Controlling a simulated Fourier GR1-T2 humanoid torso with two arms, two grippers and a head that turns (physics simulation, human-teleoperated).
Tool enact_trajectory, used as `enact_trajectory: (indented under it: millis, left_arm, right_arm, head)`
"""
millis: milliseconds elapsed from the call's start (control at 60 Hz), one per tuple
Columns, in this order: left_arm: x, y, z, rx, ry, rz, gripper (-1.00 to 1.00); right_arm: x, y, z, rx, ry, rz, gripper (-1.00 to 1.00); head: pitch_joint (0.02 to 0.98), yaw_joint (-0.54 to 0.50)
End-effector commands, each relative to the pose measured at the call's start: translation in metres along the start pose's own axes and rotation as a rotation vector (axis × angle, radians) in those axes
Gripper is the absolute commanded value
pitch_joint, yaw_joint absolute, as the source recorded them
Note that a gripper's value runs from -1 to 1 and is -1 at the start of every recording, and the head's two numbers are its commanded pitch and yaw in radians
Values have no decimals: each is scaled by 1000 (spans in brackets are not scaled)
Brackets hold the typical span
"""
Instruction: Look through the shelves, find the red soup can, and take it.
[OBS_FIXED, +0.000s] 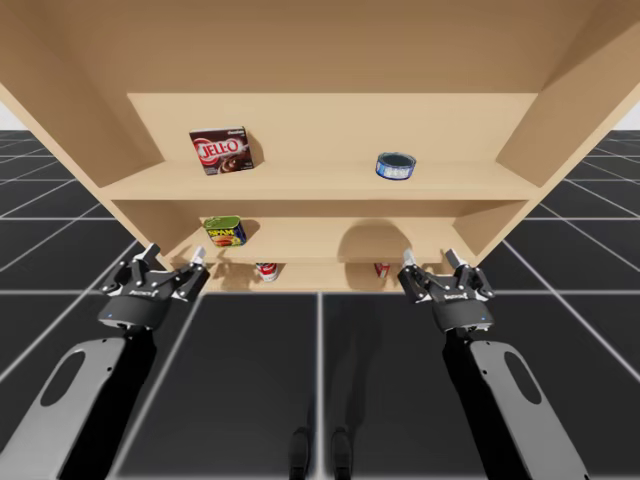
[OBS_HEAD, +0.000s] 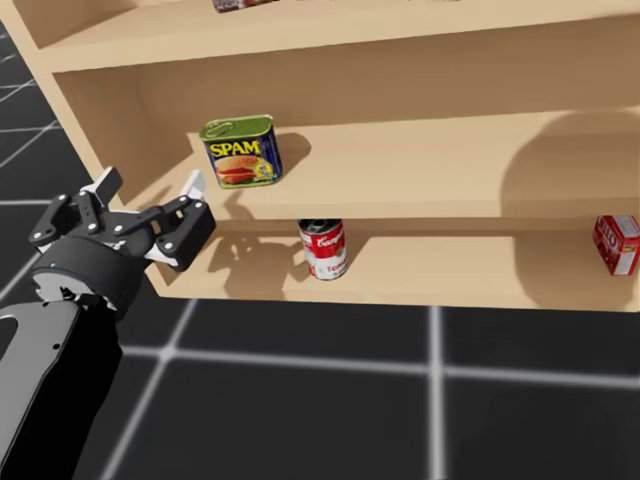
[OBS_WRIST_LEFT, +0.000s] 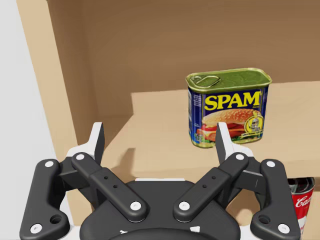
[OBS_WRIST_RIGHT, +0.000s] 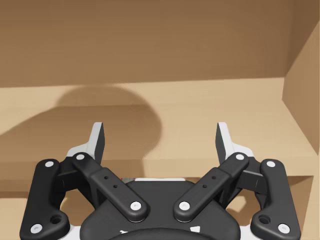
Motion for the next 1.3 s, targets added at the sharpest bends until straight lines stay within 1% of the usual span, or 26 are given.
enact_trajectory:
  millis: [17, 67, 83, 133, 167, 200, 217, 267, 317, 400, 500, 533, 567, 617, 650, 817, 850, 883, 933, 967, 1067, 1100, 1133, 1167, 1267, 1300]
  left_arm:
    - [13, -3, 8, -43, -4, 97, -1000]
    - [23, -5, 16, -69, 8, 115, -1000]
    - [28, -7, 21, -89, 28, 131, -1000]
    - [34, -11, 30, -125, 53, 147, -1000]
    - [38, -14, 36, -143, 85, 152, -1000]
    - [42, -20, 45, -186, 126, 182, -1000]
    - [43, -23, 50, -205, 142, 184, -1000]
    - [45, -31, 62, -231, 168, 168, -1000]
    - [45, -40, 74, -276, 190, 179, -1000]
    - [41, -49, 89, -301, 202, 179, -1000]
    - [28, -58, 103, -323, 209, 192, -1000]
    - [21, -61, 104, -316, 211, 184, -1000]
    - [14, -63, 104, -328, 220, 186, -1000]
    - [2, -66, 101, -313, 224, 168, -1000]
    - [-6, -67, 97, -315, 239, 177, -1000]
    - [-36, -78, 70, -303, 273, 168, -1000]
    - [-39, -80, 66, -305, 275, 170, -1000]
    - [-43, -82, 59, -303, 279, 162, -1000]
    - [-47, -86, 51, -306, 289, 167, -1000]
    - [-49, -89, 43, -302, 291, 154, -1000]
    - [-53, -94, 24, -291, 308, 150, -1000]
    - [-54, -94, 20, -286, 309, 142, -1000]
    - [-56, -95, 12, -277, 317, 146, -1000]
    - [-57, -96, 6, -271, 322, 138, -1000]
    - [-58, -97, -9, -248, 331, 138, -1000]
    - [-60, -97, -17, -243, 333, 130, -1000]
  right_arm:
    - [-1, -1, 0, -4, 8, -5, -1000]
    - [-1, -2, 1, -5, 7, -7, -1000]
    - [-1, -2, 1, -4, 7, -8, -1000]
    - [-1, -1, 1, -1, 7, -8, -1000]
    - [0, -1, 1, 0, 6, -10, -1000]
    - [0, -1, 1, -1, 6, -12, -1000]
    - [0, -1, 1, -1, 7, -14, -1000]
    - [0, -1, 1, -2, 6, -17, -1000]
    - [1, -2, 1, -3, 5, -17, -1000]
    - [1, -2, 1, -4, 0, -17, -1000]
    - [2, -3, 1, -6, -5, -20, -1000]
    - [2, -3, 2, -6, -5, -20, -1000]
    - [2, -3, 2, -5, -5, -20, -1000]
    - [3, -3, 2, -5, -6, -20, -1000]
    - [3, -3, 2, -4, -6, -20, -1000]
    - [2, -3, 2, -3, -4, -20, -1000]
    - [2, -4, 2, -4, -4, -20, -1000]
    - [2, -4, 2, -5, -4, -21, -1000]
    - [2, -4, 2, -5, -4, -22, -1000]
    - [2, -4, 2, -3, -3, -22, -1000]
    - [1, -4, 1, -1, -2, -21, -1000]
    - [1, -4, 1, -1, -2, -21, -1000]
    - [1, -4, 1, -2, -2, -22, -1000]
    - [1, -4, 1, -2, -2, -22, -1000]
    - [1, -5, 0, -2, -1, -22, -1000]
    - [1, -5, 0, -2, -1, -22, -1000]
  head:
    - [719, 233]
    - [717, 228]
    - [716, 226]
    - [715, 226]
    - [716, 226]
    - [715, 225]
    - [714, 224]
    - [714, 223]
    - [713, 221]
    - [714, 222]
    - [719, 230]
    - [721, 231]
    - [722, 232]
    - [724, 234]
    - [725, 233]
    - [733, 247]
    - [735, 249]
    - [740, 252]
    - [745, 252]
    - [746, 251]
    - [749, 247]
    - [749, 246]
    - [749, 246]
    - [748, 244]
    - [747, 244]
    - [747, 243]
